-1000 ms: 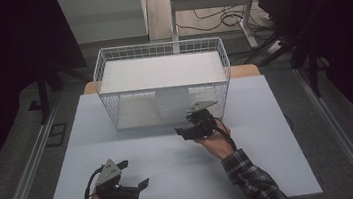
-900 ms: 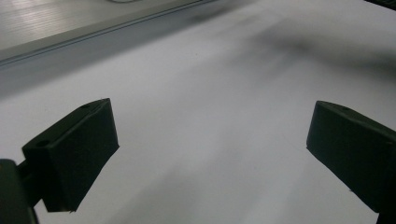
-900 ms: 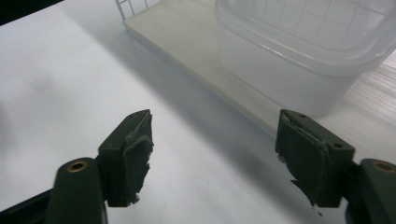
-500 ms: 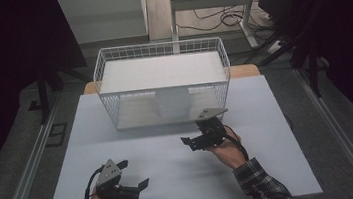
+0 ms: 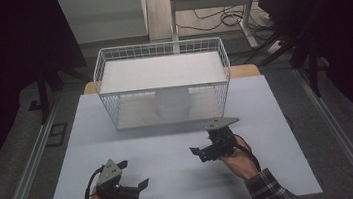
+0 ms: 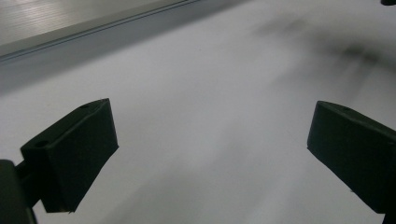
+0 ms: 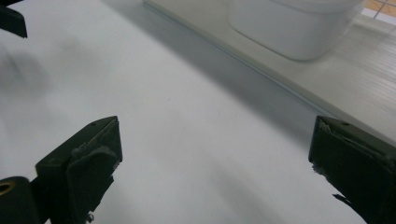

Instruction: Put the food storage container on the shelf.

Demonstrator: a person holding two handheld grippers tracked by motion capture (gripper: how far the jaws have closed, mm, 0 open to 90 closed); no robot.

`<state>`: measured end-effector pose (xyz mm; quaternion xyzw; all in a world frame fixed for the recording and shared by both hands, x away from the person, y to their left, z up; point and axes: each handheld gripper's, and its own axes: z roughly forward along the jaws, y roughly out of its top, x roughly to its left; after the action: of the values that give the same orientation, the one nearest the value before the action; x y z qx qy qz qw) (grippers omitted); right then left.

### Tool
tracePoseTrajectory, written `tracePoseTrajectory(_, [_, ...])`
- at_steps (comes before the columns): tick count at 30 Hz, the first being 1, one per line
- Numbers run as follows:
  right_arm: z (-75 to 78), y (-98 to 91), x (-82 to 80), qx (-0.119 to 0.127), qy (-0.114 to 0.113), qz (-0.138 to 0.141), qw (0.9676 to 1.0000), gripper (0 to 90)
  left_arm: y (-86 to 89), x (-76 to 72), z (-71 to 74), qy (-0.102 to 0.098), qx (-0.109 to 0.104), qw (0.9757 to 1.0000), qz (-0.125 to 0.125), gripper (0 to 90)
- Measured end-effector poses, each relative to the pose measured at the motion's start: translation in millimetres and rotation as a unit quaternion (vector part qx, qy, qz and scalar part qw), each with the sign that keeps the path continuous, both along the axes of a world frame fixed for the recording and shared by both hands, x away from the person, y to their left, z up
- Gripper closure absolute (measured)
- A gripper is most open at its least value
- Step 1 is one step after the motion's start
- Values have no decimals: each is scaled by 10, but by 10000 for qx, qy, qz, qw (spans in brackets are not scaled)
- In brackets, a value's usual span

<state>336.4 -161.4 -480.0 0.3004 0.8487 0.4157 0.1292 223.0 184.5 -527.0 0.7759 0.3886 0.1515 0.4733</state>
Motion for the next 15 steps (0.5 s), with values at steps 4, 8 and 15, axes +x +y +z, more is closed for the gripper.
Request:
tracePoseTrajectory(4, [14,-89,-88,32,3,-4,10000,14,0,0,1,13,20,10000,4,12])
tracePoseTrajectory(8, [30,-165,-159,71,2,-18,10000,13,-2,1,-1,28,33,10000,13,12])
tracePoseTrajectory(15, [14,-256,-268,41,19,-35,10000,11,-1,5,-7,57,51,10000,18,11])
